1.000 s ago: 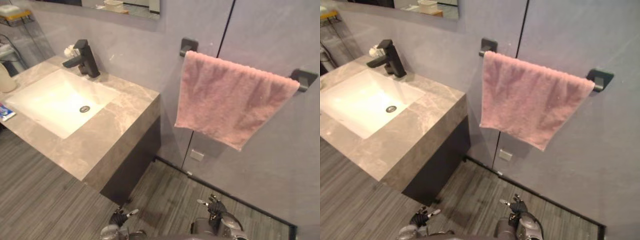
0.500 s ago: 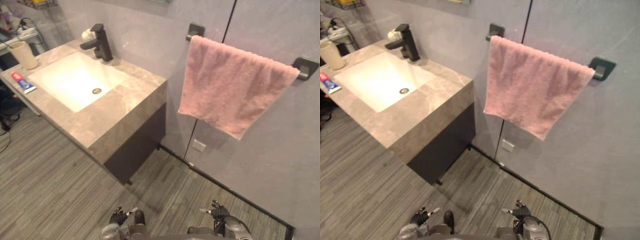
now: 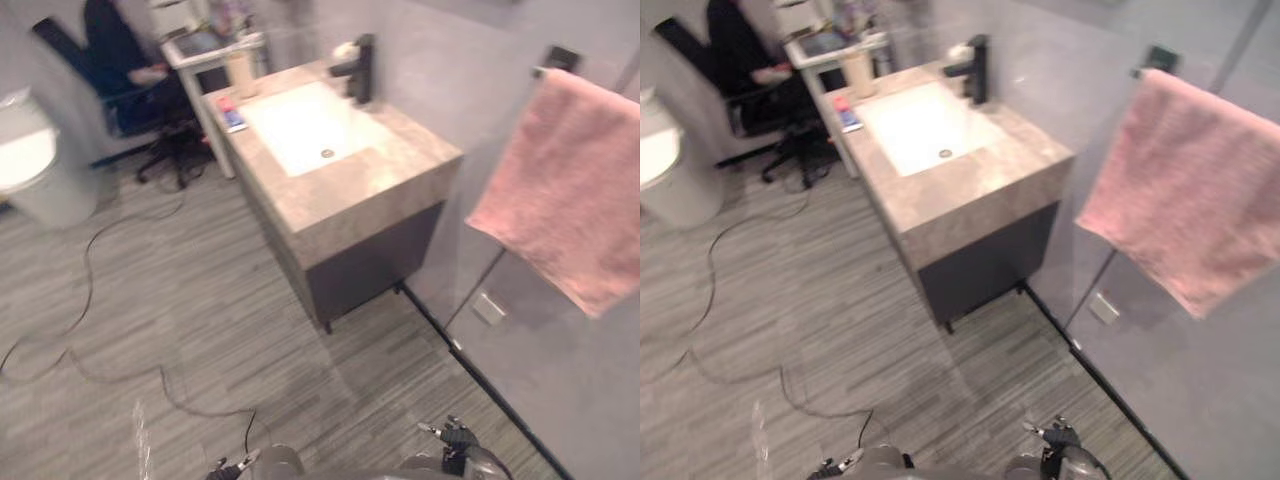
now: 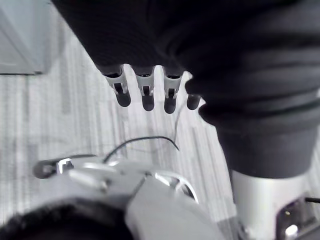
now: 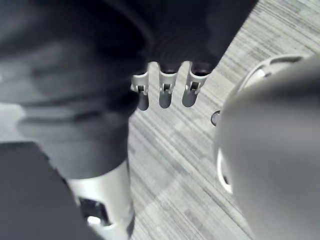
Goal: Organize washtable
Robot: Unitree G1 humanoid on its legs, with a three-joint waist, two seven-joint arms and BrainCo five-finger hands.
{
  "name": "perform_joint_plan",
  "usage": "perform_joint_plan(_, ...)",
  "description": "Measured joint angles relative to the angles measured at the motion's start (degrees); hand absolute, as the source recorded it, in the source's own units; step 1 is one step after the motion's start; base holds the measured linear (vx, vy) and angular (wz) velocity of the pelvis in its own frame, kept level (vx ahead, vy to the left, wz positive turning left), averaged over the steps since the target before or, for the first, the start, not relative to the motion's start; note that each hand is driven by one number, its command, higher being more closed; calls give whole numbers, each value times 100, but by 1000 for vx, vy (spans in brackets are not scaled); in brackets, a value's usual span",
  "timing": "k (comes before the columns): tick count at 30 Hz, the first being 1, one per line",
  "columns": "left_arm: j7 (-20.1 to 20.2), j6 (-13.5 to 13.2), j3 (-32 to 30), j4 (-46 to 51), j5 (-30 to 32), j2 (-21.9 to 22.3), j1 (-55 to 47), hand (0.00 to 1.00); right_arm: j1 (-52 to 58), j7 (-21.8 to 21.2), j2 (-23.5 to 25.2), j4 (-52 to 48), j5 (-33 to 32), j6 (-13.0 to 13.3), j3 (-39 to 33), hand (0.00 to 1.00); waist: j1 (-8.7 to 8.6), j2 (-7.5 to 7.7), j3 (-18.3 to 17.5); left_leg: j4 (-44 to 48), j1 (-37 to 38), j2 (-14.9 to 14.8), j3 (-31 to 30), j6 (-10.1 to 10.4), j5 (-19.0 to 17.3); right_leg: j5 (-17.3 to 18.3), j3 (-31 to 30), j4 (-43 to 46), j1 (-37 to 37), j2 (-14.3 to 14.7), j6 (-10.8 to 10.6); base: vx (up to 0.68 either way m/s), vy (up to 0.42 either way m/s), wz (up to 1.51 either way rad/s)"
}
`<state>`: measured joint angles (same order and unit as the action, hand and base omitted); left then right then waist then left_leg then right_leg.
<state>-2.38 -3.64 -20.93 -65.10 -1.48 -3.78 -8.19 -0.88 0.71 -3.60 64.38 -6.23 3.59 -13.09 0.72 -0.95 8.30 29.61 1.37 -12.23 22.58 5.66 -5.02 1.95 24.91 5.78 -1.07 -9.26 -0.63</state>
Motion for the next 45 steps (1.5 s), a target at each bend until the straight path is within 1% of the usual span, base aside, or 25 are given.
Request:
perform_joint_plan(1, -22, 27, 3, 0, 5, -81, 39, 0, -8, -13, 90, -39, -1, 51, -8, 0, -5, 73, -51, -406, 117, 81, 19, 199, -235, -458, 249, -203, 37, 14, 197, -174, -5, 60)
perform_joint_plan(2, -22, 33, 25, 7, 7, -34, 60, 0, -68, -16, 77, -47, -1, 57, -25, 0, -7, -48, -82, -805, 202, 81, -8, 314, -434, -483, 332, -224, 67, 94, 119, -151, 136, 84)
perform_joint_plan(3, -17, 34, 181, 35, 10, 59, 261, 0, -198, -4, -45, 102, -4, 18, -89, 0, -100, -208, -119, -1942, 535, 236, -53, 165, -601, -529, 574, -266, 113, 159, 42, -36, 171, 88)
perform_joint_plan(4, -18, 27, 314, 50, 12, 60, 352, 0, -223, 0, -40, 142, -8, 15, -111, 0, -153, -197, -114, -2301, 647, 325, -116, 42, -528, -548, 707, -280, 106, 130, -7, -47, 217, 111)
perform_joint_plan(5, -13, -8, 607, 69, 25, 14, 488, 0, -209, 15, 44, 191, -77, 2, -121, 0, -156, -59, -147, -2643, 668, 549, -304, -44, -254, -617, 845, -287, 119, -18, -37, -35, 116, 78)
perform_joint_plan(8, -20, -57, 1010, 153, 70, 2, 526, 0, -154, 31, 70, 190, -226, 10, -190, 0, -166, 23, -184, -2725, 620, 754, -466, -168, -172, -716, 936, -286, 70, -215, -156, -67, 83, 32)
perform_joint_plan(10, -26, -135, 1136, 154, 108, 5, 556, 0, -134, 42, 77, 221, -222, 11, -242, 0, -185, 99, -201, -2905, 638, 869, -543, -265, -40, -767, 991, -277, 85, -311, -199, -78, 65, 22)
perform_joint_plan(13, -27, -184, 1191, 147, 220, 18, 541, 0, -149, 52, 107, 225, -222, 5, -269, 0, -200, 141, -150, -3255, 665, 1018, -548, -345, 216, -881, 977, -262, 220, -416, -190, -74, 51, 6)
perform_joint_plan(16, -26, -228, 1167, 153, 374, 0, 548, 0, -156, 53, 197, 221, -206, 3, -263, 0, -188, 298, -36, -3536, 763, 1111, -543, -379, 375, -914, 983, -112, 253, -534, -194, -104, 41, 9)
perform_joint_plan(17, -26, -258, 1137, 151, 467, -5, 574, 0, -165, 52, 238, 216, -172, 5, -257, 0, -171, 379, 15, -3539, 811, 1125, -539, -378, 368, -914, 942, 36, 269, -593, -194, -93, 36, 4)
perform_joint_plan(19, -26, -248, 1131, 149, 566, 4, 592, 0, -157, 51, 269, 201, -83, 7, -207, 0, -157, 428, 22, -3539, 855, 1110, -531, -394, 362, -918, 714, 399, 413, -655, -189, -53, 38, -7)
perform_joint_plan(21, -28, -240, 1129, 146, 685, -15, 595, 0, -147, 33, 294, 167, -55, 10, -155, 0, -171, 468, 4, -3536, 854, 1031, -530, -458, 376, -1008, 196, 757, 612, -615, -114, -26, 24, -2)
perform_joint_plan(22, -27, -234, 1130, 147, 705, -36, 599, 0, -147, 30, 310, 157, -36, 15, -154, 0, -171, 452, 15, -3535, 846, 924, -531, -505, 408, -1034, -217, 1014, 740, -502, -135, -22, 4, 6)
perform_joint_plan(23, -27, -224, 1133, 146, 735, -48, 601, 0, -143, 29, 314, 154, -36, 18, -154, 0, -188, 455, 16, -3524, 844, 859, -530, -532, 433, -946, -392, 1265, 800, -442, -147, -3, -54, 26)
perform_joint_plan(24, -25, -190, 1136, 149, 780, -63, 599, 0, -128, 25, 314, 155, -38, 23, -149, 0, -238, 453, 18, -3470, 828, 726, -629, -531, 472, -633, -728, 1931, 878, -267, -192, 28, -118, 41)
perform_joint_plan(25, -21, -185, 1131, 150, 790, -96, 600, 0, -105, 23, 317, 164, -38, 34, -122, 0, -250, 472, 8, -3461, 824, 717, -723, -455, 506, -491, -995, 2077, 838, -96, -213, 30, -130, 36)
perform_joint_plan(26, -22, -185, 1130, 150, 841, -105, 606, 0, -110, 15, 299, 165, -33, 51, 17, 0, -232, 480, -19, -3481, 788, 720, -758, -374, 548, -433, -1266, 1899, 825, 7, -269, 24, -106, 13)
perform_joint_plan(27, -18, -181, 1135, 151, 899, -110, 627, 0, -140, 8, 297, 161, -30, 58, 84, 0, -235, 472, -61, -3479, 674, 709, -793, -346, 594, -403, -1406, 1641, 811, 88, -237, 9, -86, -5)
perform_joint_plan(28, -18, -165, 1140, 129, 905, -115, 658, 0, -191, 6, 303, 162, -30, 59, 123, 0, -229, 523, -104, -3464, 599, 702, -814, -321, 617, -393, -1476, 1412, 766, 131, -235, 14, -106, -8)
perform_joint_plan(29, -16, -158, 1153, 77, 906, -126, 703, 0, -215, 2, 314, 163, -28, 60, 245, 0, -227, 494, -94, -3455, 457, 722, -813, -320, 683, -366, -1539, 871, 633, 179, -223, 13, -102, -8)
perform_joint_plan(32, -33, -115, 1177, -7, 920, -166, 822, 0, -264, 10, 319, 175, -23, 53, 313, 0, -204, 531, -121, -3435, 298, 789, -810, -266, 778, -321, -1624, -73, 349, 209, -256, 17, -71, -4)
perform_joint_plan(33, -41, -111, 1177, -19, 932, -176, 823, 0, -261, 13, 313, 176, -14, 53, 340, 0, -204, 524, -121, -3449, 311, 792, -814, -248, 796, -295, -1670, -156, 306, 215, -301, -9, -64, -4)
perform_joint_plan(35, -51, -105, 1184, -39, 821, -147, 812, 0, -219, 19, 225, 178, 4, 55, 443, 0, -204, 395, -180, -3503, 397, 693, -826, -201, 848, -292, -1684, -213, 225, 320, -303, -39, -67, -4)
perform_joint_plan(37, -50, -118, 1190, -41, 749, -97, 819, 0, -218, 23, 144, 178, 12, 57, 467, 0, -202, 341, -231, -3536, 399, 652, -827, -177, 863, -232, -1683, -231, 225, 354, -355, -59, -42, -1)
perform_joint_plan(45, -49, -123, 1377, -200, 731, -107, 807, 0, -86, 31, 114, 371, 236, 52, 430, 0, -221, 394, -327, -3537, 337, 775, -1094, -177, 874, -274, -1561, -435, 15, 273, -446, -6, 24, 18)
